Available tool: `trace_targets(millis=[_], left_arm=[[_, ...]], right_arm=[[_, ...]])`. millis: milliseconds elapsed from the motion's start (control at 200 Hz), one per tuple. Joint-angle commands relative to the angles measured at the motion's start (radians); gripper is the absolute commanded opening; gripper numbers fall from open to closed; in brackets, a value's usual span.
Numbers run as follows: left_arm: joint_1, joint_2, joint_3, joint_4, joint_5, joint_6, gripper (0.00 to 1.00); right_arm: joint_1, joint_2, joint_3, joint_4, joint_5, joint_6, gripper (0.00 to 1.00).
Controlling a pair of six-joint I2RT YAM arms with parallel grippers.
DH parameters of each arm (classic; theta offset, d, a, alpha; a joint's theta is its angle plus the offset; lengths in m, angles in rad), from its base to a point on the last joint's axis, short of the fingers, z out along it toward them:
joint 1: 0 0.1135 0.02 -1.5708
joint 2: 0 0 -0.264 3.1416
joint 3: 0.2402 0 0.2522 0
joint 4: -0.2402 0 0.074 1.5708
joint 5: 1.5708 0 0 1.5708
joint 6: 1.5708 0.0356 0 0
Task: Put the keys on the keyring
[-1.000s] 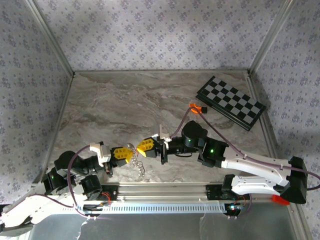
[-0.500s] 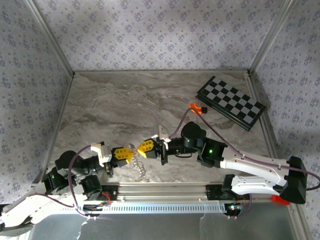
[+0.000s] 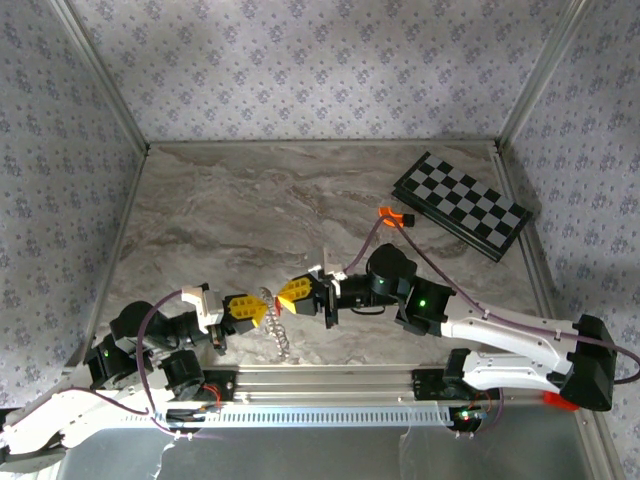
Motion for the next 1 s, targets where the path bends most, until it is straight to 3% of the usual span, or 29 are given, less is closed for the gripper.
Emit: trace_targets(millis=[0, 994], left_arm=[[0.006, 0.001, 0.005, 0.057, 0.020, 0.012, 0.00], [0.006, 0.002, 0.008, 0.060, 0.033, 0.012, 0.00]], right_arm=[[-0.002, -0.026, -0.018, 0.051, -0.021, 0.018, 0.00], [-0.002, 0.002, -0.022, 0.087, -0.057, -0.013, 0.00]])
